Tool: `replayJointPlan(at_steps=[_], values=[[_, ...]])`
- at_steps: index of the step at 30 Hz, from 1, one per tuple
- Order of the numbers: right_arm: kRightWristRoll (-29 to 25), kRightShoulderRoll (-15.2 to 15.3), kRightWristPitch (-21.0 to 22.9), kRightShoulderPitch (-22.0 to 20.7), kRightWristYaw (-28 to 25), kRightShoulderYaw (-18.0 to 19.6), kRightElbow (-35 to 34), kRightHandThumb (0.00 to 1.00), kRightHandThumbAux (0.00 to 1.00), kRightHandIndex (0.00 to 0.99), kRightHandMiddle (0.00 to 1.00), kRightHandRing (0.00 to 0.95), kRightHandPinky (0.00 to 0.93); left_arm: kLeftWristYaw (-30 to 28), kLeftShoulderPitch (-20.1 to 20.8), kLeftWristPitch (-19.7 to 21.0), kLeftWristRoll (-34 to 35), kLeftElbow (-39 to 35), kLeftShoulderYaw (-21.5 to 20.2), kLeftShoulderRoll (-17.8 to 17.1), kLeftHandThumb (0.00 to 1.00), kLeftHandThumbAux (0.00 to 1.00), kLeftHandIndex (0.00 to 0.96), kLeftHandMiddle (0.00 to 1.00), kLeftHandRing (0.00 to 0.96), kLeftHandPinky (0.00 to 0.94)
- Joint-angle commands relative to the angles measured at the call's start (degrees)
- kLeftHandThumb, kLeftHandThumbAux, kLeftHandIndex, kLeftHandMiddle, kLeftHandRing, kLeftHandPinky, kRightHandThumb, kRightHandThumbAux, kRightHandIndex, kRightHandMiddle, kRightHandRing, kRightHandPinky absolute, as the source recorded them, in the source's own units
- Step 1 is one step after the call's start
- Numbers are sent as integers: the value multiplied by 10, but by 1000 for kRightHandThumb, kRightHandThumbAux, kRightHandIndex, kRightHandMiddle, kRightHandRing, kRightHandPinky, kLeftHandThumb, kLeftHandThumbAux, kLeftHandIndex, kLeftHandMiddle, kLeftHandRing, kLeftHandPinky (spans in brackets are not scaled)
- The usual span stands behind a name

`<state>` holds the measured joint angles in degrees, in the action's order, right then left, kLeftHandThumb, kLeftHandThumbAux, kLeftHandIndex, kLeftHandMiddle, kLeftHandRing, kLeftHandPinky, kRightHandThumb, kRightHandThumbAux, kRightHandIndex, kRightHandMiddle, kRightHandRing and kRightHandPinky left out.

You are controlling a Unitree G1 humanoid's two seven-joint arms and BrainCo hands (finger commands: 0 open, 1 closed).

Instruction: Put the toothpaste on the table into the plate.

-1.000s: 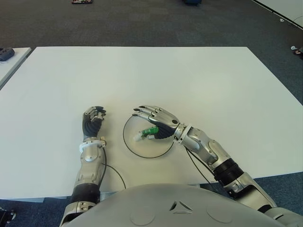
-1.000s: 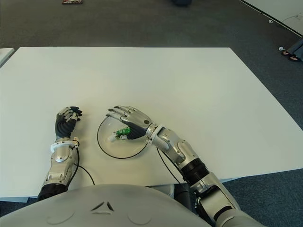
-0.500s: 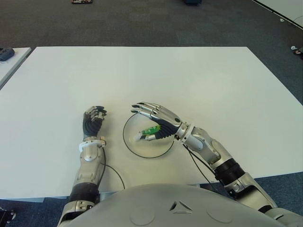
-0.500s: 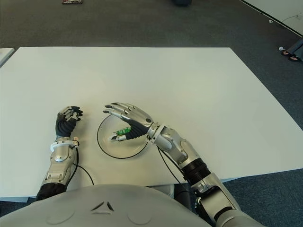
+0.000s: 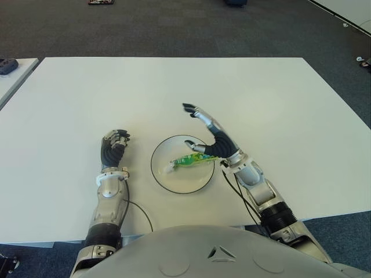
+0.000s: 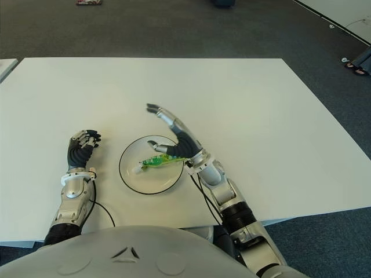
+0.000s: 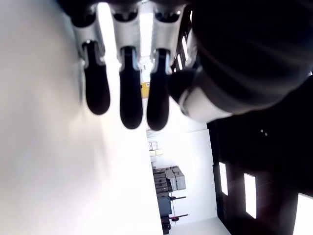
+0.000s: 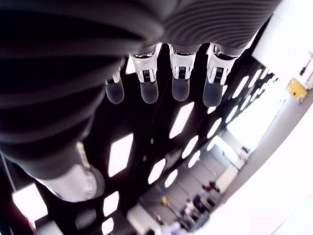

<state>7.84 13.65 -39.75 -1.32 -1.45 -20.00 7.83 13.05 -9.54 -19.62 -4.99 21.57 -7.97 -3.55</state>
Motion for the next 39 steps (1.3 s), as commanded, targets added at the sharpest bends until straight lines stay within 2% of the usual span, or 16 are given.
replayJointPlan(at_steps=[1, 6, 10, 14, 16, 19, 22, 23, 26, 32, 39], values=[[-117, -66, 9, 7, -4, 43, 35, 378, 768, 227, 227, 179, 234, 2, -12, 32, 3, 35, 1, 10, 701, 722, 427, 466, 479, 479], [-185, -108, 20, 2, -7, 99, 73, 295, 787, 316, 307, 274, 325, -4, -8, 28, 3, 38, 2, 8, 703, 721, 428, 483, 495, 492], [-193, -130, 26, 13, -2, 125, 62, 272, 803, 353, 351, 326, 370, -12, -7, 14, 6, 41, 4, 6, 705, 720, 429, 500, 508, 500], [-196, -139, 24, 25, -7, 146, 56, 296, 822, 366, 372, 350, 385, -16, -6, 5, 7, 44, 5, 4, 705, 720, 429, 509, 514, 500], [-191, -146, 32, 29, 5, 160, 53, 315, 837, 371, 381, 360, 383, -19, -6, 5, 6, 44, 7, 1, 706, 719, 429, 514, 518, 500], [-174, -156, 46, 31, 28, 177, 50, 567, 765, 402, 396, 373, 386, -21, -6, 7, 4, 45, 8, -4, 705, 720, 429, 512, 517, 495], [-153, -162, 54, 30, 50, 193, 53, 649, 741, 412, 412, 385, 400, -24, -5, 3, 5, 47, 8, -5, 703, 720, 428, 503, 511, 489], [-149, -164, 56, 28, 55, 196, 55, 657, 739, 413, 415, 388, 402, -25, -4, 2, 6, 48, 7, -5, 703, 720, 428, 502, 510, 489], [-151, -159, 43, 4, 58, 221, 119, 678, 732, 417, 428, 400, 413, -26, -1, -12, 10, 54, 5, -3, 703, 721, 428, 498, 506, 489], [-156, -147, 29, -18, 48, 252, 179, 686, 729, 422, 448, 417, 418, -26, 3, -34, 13, 58, 6, 0, 703, 721, 428, 498, 505, 491], [-140, -144, 19, -18, 45, 260, 199, 688, 729, 426, 465, 431, 422, -29, 7, -42, 22, 55, 5, 4, 703, 721, 428, 496, 499, 485]])
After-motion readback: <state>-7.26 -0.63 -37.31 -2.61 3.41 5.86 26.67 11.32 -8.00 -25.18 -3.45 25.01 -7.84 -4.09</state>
